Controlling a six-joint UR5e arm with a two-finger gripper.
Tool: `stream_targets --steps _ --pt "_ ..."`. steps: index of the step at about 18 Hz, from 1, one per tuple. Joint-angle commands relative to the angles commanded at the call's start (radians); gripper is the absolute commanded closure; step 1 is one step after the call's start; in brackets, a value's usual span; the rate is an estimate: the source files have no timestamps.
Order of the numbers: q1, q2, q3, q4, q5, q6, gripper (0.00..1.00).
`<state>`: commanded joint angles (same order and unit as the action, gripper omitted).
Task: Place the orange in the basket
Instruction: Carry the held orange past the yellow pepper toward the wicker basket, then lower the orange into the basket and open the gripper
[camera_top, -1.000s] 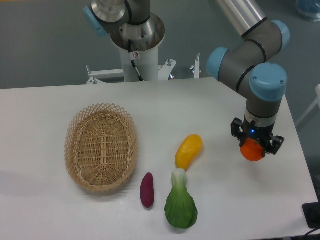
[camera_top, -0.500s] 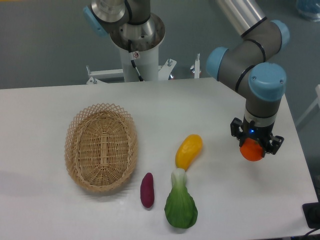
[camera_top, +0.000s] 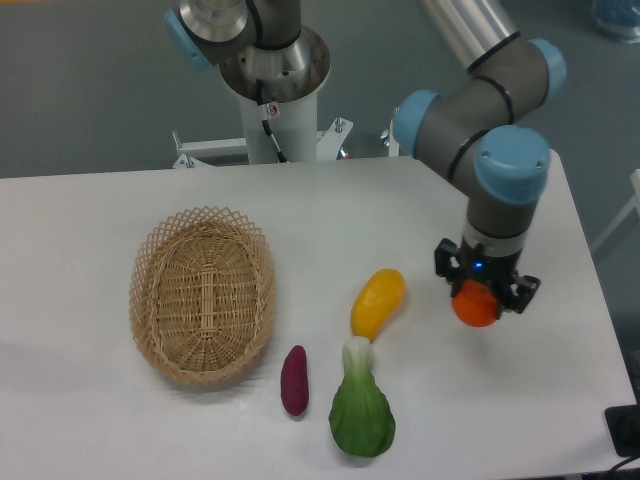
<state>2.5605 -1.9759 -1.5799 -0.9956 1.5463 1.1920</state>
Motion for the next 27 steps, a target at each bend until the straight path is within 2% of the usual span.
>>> stream_targets --steps 7,15,18,22,27 --pt "-0.134 0.078 -0.103 0.005 -0.008 -0.112 0.41" --pt "-0.292 0.121 -0.146 0.011 -0.009 -0.19 0.4" --pt "-0.345 0.121 -0.16 0.017 -0.006 -0.291 0.41" --pt "-0.417 0.12 -0.183 0.021 -0.006 -0.325 0.41" --pt "-0.477 0.095 -0.2 0.057 0.0 -0.358 0.41"
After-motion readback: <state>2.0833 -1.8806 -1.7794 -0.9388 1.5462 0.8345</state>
